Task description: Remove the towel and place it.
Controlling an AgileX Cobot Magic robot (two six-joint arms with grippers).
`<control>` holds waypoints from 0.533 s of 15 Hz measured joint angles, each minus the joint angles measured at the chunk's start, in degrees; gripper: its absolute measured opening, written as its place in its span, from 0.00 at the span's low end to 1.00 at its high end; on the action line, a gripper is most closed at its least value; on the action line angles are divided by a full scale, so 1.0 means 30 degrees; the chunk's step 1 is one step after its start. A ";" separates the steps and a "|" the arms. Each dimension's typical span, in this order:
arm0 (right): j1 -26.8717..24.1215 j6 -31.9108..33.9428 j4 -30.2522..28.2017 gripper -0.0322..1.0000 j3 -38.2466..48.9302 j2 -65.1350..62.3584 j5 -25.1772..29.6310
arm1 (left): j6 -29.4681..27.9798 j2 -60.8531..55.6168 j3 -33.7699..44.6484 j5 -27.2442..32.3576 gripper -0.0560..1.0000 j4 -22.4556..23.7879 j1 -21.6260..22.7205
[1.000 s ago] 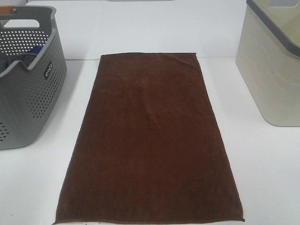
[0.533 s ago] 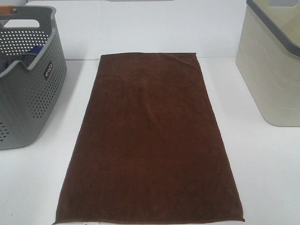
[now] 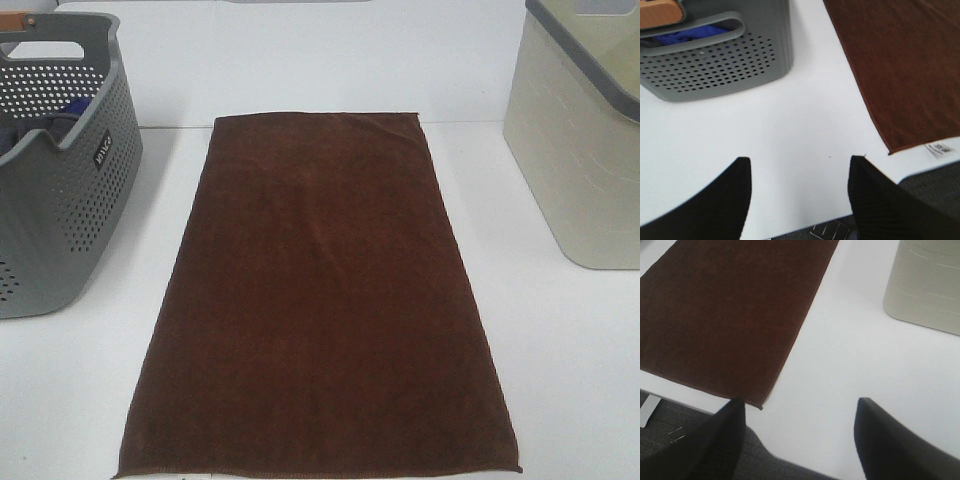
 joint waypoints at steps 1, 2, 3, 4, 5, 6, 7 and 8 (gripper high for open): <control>-0.0497 0.0000 0.0000 0.62 0.0000 -0.0401 0.0000 | 0.0000 -0.0592 0.0000 0.0000 0.58 0.0000 0.0688; -0.1375 0.0000 0.0000 0.62 0.0000 -0.0726 0.0000 | 0.0000 -0.1280 0.0000 0.0000 0.58 0.0000 0.1165; -0.2254 0.0000 0.0000 0.62 0.0000 -0.1050 0.0000 | 0.0000 -0.2120 0.0000 0.0000 0.58 0.0000 0.1356; -0.3189 0.0000 0.0000 0.62 0.0000 -0.1394 0.0000 | 0.0000 -0.2941 0.0000 0.0000 0.58 0.0000 0.1356; -0.3953 0.0000 0.0000 0.62 0.0000 -0.1795 0.0000 | 0.0000 -0.3648 0.0000 0.0000 0.58 0.0000 0.1356; -0.4641 0.0000 0.0000 0.62 0.0000 -0.2196 0.0000 | 0.0000 -0.4183 0.0000 0.0000 0.58 0.0000 0.1356; -0.5290 0.0000 0.0000 0.62 0.0000 -0.2521 0.0000 | 0.0000 -0.4374 0.0000 0.0000 0.58 0.0000 0.1356; -0.5749 0.0000 0.0000 0.62 0.0000 -0.2731 0.0000 | 0.0000 -0.4393 0.0000 0.0000 0.58 0.0000 0.1356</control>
